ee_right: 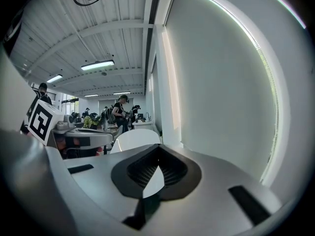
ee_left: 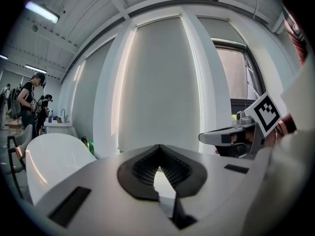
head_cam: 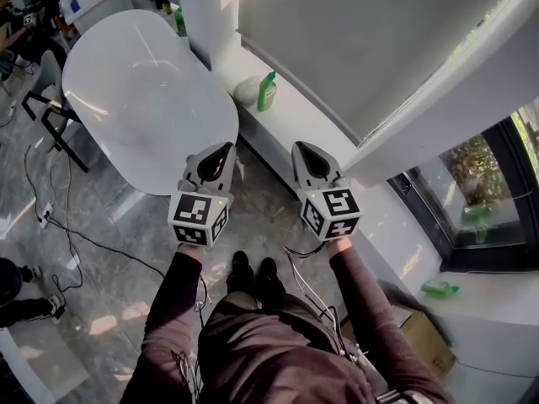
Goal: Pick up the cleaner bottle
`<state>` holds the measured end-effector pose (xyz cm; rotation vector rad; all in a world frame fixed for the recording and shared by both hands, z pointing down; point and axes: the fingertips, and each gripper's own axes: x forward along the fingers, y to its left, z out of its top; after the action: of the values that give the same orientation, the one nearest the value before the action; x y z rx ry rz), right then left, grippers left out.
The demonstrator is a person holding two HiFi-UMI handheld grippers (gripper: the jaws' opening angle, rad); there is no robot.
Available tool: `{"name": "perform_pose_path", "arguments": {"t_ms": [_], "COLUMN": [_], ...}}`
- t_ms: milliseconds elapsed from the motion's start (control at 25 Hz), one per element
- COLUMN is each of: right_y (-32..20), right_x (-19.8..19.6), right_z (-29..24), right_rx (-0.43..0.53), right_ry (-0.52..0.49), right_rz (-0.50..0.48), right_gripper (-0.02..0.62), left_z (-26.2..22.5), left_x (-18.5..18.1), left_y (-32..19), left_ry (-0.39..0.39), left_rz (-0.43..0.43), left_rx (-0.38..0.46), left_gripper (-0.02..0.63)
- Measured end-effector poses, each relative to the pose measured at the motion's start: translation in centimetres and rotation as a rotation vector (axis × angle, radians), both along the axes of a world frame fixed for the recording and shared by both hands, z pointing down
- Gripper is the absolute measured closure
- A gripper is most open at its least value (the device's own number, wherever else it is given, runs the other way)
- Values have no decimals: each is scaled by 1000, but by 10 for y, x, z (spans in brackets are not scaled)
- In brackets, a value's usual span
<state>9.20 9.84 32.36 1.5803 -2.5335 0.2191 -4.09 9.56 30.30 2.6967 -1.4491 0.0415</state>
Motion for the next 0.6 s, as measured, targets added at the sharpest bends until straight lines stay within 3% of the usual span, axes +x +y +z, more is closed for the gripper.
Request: {"name": "perform_pose_path", "arguments": {"t_ms": [600], "right_y": [-14], "right_x": [33], "right_z": [-6], "right_rx": [17], "right_ry": [-7], "right_rz": [-34], "right_gripper": [595], "left_z": [-14], "left_x": [28], "left_y": [-19], "left_ry": [-28], "left_rz": [-46], "left_rx": [26], "left_gripper": [600]}}
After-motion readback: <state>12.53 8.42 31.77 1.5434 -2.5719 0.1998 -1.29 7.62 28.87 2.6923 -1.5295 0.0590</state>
